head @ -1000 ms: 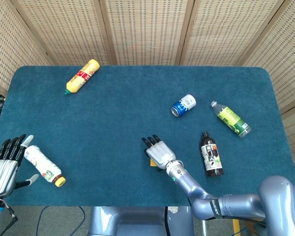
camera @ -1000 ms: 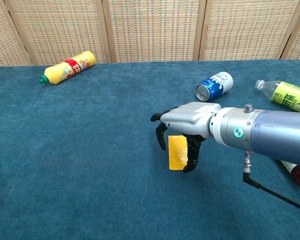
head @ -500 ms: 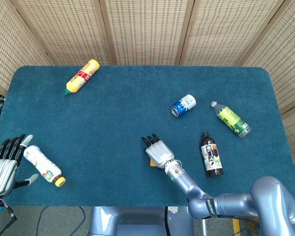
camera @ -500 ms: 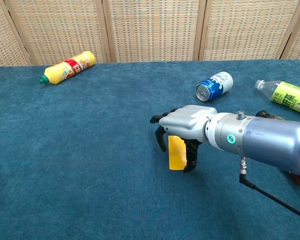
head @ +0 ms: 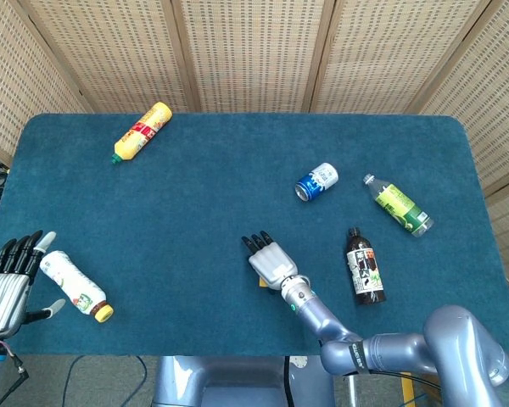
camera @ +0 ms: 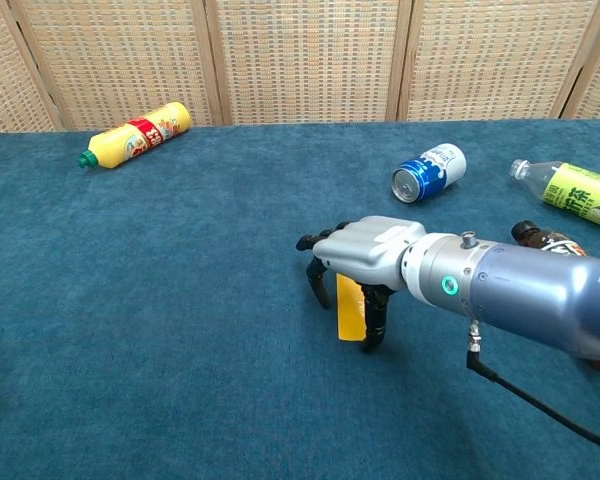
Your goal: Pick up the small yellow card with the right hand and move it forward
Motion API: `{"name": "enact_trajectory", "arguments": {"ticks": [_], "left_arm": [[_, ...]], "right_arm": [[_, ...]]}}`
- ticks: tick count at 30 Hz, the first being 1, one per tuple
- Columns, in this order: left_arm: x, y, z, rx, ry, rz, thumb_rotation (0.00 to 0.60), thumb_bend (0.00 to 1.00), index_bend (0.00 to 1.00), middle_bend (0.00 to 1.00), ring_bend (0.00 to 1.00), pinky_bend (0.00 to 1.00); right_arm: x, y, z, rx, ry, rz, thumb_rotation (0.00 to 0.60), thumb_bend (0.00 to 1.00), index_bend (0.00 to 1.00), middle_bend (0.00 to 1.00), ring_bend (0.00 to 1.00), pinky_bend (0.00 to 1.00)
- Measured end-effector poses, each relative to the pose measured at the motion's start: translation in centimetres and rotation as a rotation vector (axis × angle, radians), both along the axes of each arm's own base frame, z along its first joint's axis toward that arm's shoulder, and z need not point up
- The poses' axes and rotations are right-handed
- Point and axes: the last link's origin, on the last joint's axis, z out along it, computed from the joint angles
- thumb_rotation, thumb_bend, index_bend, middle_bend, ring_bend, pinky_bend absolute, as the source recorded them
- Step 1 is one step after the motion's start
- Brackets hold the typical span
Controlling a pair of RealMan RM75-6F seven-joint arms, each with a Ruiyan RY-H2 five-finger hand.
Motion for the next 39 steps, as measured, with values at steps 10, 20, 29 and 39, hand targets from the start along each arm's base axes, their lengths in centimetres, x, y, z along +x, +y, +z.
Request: {"name": "enact_trajectory", "arguments": {"ticks": [10,20,29,39], "left_arm": [[0.1,-0.1,-0.2,-0.004,0.005,-0.002,0.6,0.0,0.0,0.0,0.0,0.0],[0.2,-0.2,-0.4,-0.01,0.007,-0.008,0.6,0.0,0.0,0.0,0.0,0.0],[0.2,-0.2,-0.3,-0.008,0.004,-0.007,0.6,0.0,0.0,0.0,0.0,0.0],[0.1,-0.1,-0.3,-0.011,0.004,-0.003,0.6,0.0,0.0,0.0,0.0,0.0]], "right_arm": [[-0.2,-1.4,2.1,-0.132,-0.008,0.052,0.6,0.29,0.47,0.0,0.0,0.0],[-0.3,-0.2,4.5,-0.125,-0.126,0.038,0.6,0.3,0.45,0.0,0.0,0.0],[-0.6,1.8,2.4,-0.028,-0.112,0.022,0.6,0.3,0.45,0.0,0.0,0.0],[-0.7,2.2,0.0,-0.021,-0.075,0.048,0.6,0.3,0.45,0.0,0.0,0.0]]}}
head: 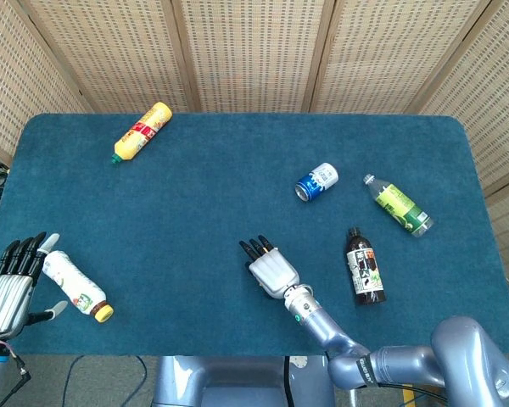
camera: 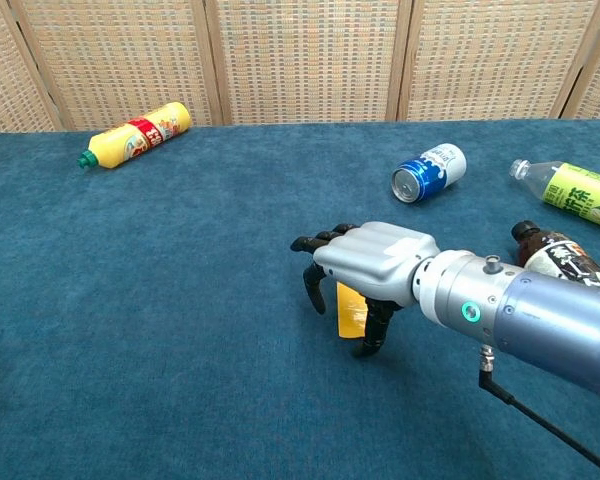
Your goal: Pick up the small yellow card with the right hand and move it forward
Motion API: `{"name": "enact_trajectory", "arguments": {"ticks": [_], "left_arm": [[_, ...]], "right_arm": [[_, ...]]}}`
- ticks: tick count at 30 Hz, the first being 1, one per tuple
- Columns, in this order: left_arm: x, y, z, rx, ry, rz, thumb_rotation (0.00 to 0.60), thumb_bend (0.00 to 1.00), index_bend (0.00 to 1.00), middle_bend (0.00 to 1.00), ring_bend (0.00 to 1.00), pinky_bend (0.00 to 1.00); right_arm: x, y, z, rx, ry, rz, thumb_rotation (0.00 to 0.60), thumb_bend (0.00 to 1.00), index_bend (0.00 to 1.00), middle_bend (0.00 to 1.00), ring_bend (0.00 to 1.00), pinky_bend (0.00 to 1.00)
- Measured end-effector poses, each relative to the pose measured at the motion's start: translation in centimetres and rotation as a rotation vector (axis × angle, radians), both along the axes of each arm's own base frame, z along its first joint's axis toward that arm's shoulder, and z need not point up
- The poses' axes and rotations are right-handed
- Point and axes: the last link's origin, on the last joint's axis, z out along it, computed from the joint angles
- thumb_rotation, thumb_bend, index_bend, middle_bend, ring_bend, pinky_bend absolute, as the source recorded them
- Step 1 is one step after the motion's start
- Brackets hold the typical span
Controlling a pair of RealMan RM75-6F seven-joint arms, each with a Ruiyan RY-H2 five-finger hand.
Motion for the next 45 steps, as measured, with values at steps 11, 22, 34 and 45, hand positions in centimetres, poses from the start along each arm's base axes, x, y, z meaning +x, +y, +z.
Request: {"name": "enact_trajectory", "arguments": {"ticks": [11,22,34,45], "left_arm": [[0.0,0.0,-0.1,-0.003,0.004,0.001,0.6,0.0,0.0,0.0,0.0,0.0],[0.1,-0.1,-0.2,-0.004,0.005,0.0,0.6,0.0,0.0,0.0,0.0,0.0],[0.0,-0.1,-0.2,-0.004,0.005,0.0,0.6,0.0,0.0,0.0,0.0,0.0],[0.0,-0.1,-0.2,-0.006,0.003,0.0,0.6,0.0,0.0,0.0,0.0,0.0]], "right_arm": [[-0.4,-1.2,0.3,-0.038,0.012,-0.014,0.6,0.31,0.46,0.0,0.0,0.0],[-0.9,-1.2,0.6,-0.037,0.03,-0.003,0.6,0.44,0.53,0.0,0.0,0.0],[-0.9,-1.0,0.3,-0.011,0.031,-0.01,0.6,0.56,0.7,0.0,0.0,0.0],[-0.8,-1.8,0.7,-0.044,0.016,-0.003,0.6,0.56,0.74,0.0,0.0,0.0]]}}
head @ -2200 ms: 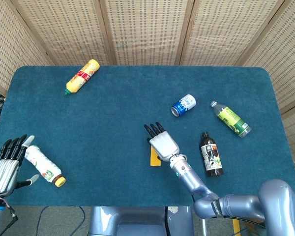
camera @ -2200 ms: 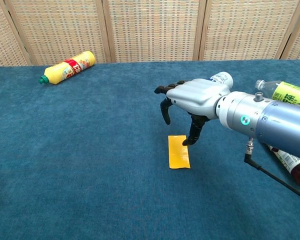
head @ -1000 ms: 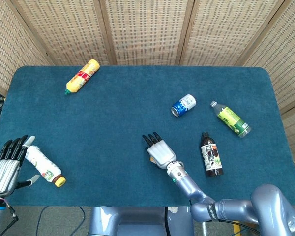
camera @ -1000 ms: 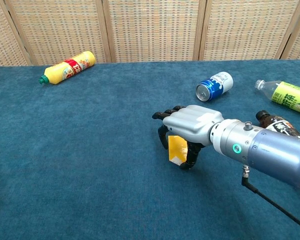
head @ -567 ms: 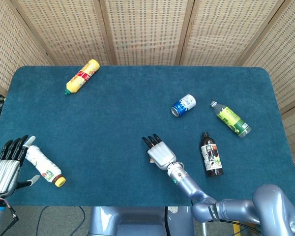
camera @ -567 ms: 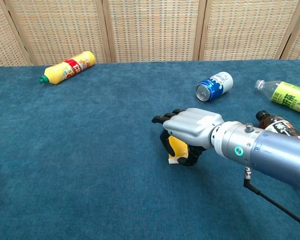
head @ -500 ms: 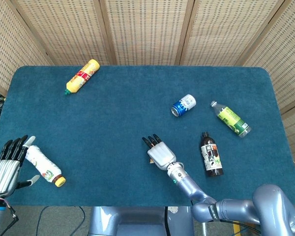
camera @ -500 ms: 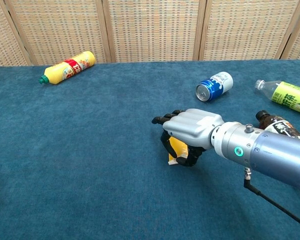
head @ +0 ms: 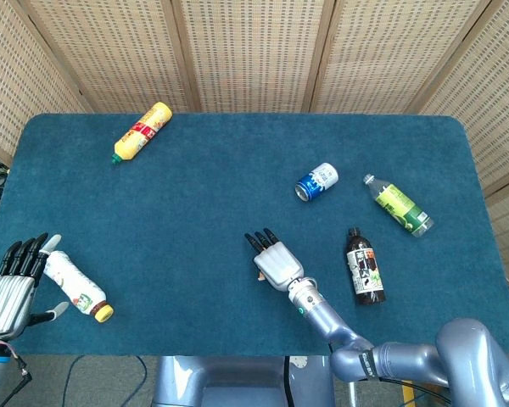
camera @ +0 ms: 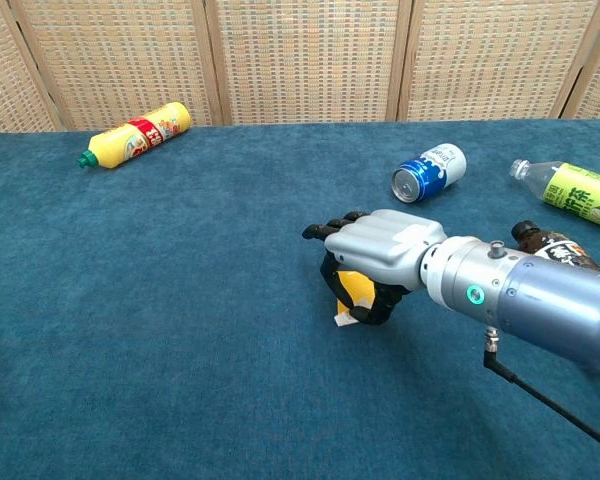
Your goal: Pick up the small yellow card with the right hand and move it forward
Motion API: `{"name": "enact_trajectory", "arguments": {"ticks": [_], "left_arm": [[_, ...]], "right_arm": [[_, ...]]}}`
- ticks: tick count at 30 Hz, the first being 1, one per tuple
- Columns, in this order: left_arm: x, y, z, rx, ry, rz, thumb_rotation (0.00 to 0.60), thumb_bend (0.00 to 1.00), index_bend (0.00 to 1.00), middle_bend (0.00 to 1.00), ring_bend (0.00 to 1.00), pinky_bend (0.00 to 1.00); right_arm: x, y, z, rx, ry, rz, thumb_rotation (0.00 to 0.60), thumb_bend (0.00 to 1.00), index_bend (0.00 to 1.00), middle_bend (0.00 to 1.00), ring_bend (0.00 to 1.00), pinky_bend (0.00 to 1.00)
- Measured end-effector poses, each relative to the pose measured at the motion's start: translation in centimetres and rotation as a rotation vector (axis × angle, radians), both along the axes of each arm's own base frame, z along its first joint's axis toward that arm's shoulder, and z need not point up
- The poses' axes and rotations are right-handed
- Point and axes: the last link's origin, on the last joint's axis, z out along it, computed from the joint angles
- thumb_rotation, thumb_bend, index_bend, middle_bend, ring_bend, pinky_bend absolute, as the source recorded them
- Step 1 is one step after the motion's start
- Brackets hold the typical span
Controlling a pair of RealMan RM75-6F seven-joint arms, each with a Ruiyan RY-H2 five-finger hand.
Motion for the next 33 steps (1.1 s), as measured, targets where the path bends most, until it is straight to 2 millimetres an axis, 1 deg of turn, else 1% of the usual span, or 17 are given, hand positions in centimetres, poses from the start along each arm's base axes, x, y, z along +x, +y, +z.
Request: {"name": "enact_trajectory", "arguments": {"ticks": [4,7,11,16,21,25,28,33], "left_arm": [[0.0,0.0,0.1,0.001,-0.002,0.001,0.6,0.0,0.0,0.0,0.0,0.0],[0.0,0.1,0.1,0.002,-0.005,0.002,0.6,0.0,0.0,0.0,0.0,0.0],[-0.1,0.1,0.2,-0.001,-0.007,0.002,0.6,0.0,0.0,0.0,0.0,0.0],[0.0,0.1,0.2,-0.003,-0.008,-0.001,0.6,0.0,0.0,0.0,0.0,0.0],[0.1,0.0,0.2,-0.003,-0.01,-0.003,0.6,0.0,0.0,0.0,0.0,0.0],[0.1,0.0,0.2,-0.004,-0.012,-0.007,0.6,0.0,0.0,0.0,0.0,0.0],[0.2,-0.1,0.3,-0.002,-0.017,-0.011,0.6,0.0,0.0,0.0,0.0,0.0],[0.3,-0.3,0.5,-0.003,-0.025,-0.019,0.6,0.0,0.0,0.0,0.0,0.0]], "right_arm": [[0.0,-1.3,0.8,-0.056,-0.002,0.005,0.6,0.56,0.74,0.0,0.0,0.0],[-0.1,-2.6,1.9,-0.112,-0.005,0.001,0.6,0.56,0.75,0.0,0.0,0.0],[-0.3,-4.7,4.1,-0.198,-0.004,-0.002,0.6,0.56,0.75,0.0,0.0,0.0],[-0.1,-6.1,6.3,-0.265,-0.035,-0.017,0.6,0.56,0.75,0.0,0.0,0.0],[0.7,-6.0,7.4,-0.251,-0.128,-0.051,0.6,0.56,0.75,0.0,0.0,0.0],[2.1,-5.3,8.3,-0.21,-0.228,-0.072,0.6,0.56,0.75,0.0,0.0,0.0],[3.4,-4.4,9.0,-0.156,-0.329,-0.096,0.6,0.56,0.76,0.0,0.0,0.0],[5.7,-2.5,9.8,0.01,-0.52,-0.185,0.6,0.55,0.76,0.0,0.0,0.0]]}}
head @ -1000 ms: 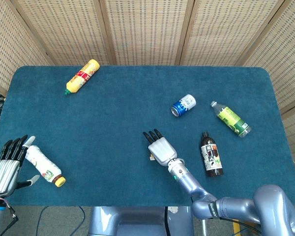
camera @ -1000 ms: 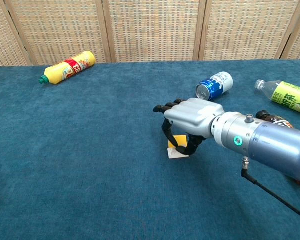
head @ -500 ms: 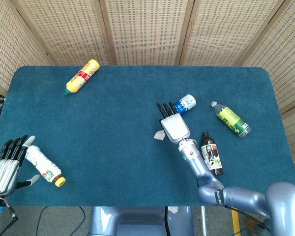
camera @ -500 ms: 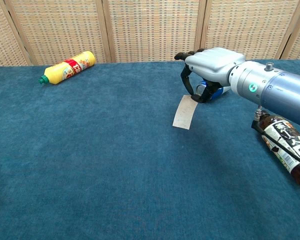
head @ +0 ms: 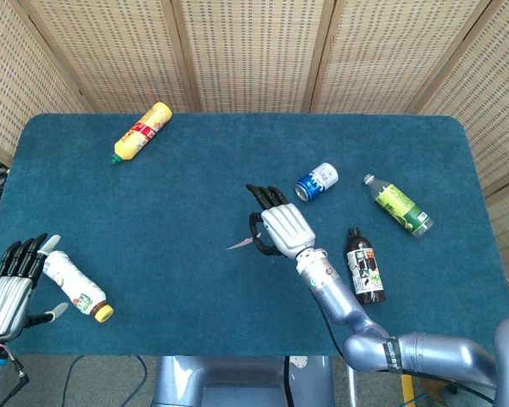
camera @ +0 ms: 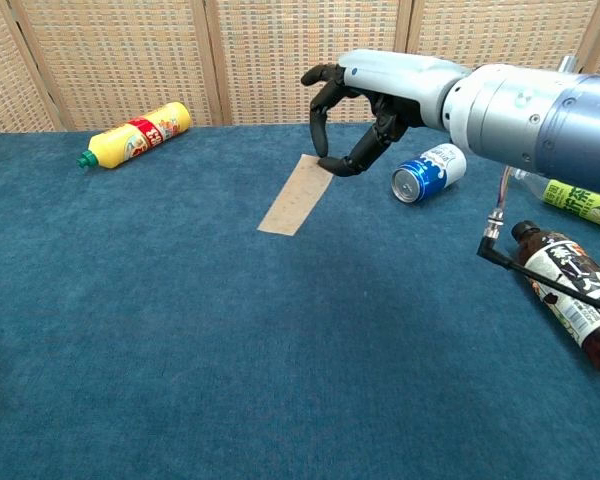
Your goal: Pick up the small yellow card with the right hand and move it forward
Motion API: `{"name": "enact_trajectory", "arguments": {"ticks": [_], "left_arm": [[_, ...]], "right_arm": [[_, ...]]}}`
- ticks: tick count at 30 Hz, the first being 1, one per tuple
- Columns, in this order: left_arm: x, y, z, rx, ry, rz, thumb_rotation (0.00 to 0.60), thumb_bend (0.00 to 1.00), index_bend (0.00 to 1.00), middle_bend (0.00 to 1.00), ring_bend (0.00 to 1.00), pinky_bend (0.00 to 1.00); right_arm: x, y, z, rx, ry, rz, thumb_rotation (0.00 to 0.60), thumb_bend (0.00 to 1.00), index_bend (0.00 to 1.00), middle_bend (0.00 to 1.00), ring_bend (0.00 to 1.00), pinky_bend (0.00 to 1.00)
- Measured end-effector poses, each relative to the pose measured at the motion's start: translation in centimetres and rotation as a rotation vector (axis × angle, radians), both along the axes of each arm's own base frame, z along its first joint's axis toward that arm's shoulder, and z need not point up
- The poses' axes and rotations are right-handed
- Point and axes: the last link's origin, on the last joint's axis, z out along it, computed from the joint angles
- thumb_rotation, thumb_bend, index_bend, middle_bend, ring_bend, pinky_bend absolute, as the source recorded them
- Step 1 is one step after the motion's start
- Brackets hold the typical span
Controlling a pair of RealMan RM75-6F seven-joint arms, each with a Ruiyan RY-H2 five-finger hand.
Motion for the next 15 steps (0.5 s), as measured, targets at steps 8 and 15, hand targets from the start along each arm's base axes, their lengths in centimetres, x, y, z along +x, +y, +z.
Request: {"name": "enact_trajectory", "arguments": {"ticks": [8,15], "left_arm": [[0.1,-0.5,0.4,0.002,-0.013,-0.014,0.6,0.0,0.0,0.0,0.0,0.0],[0.2,-0.7,0.5,-0.001,-0.017,-0.021,0.6,0.0,0.0,0.0,0.0,0.0]], "right_arm": [[1.9,2.7,-0.2,0.335,-0.252,-0.126,0.6,0.54,0.76,0.0,0.0,0.0],[2.7,4.2,-0.2,0.454,-0.35,-0.168,0.6,0.54,0.76,0.0,0.0,0.0]]}}
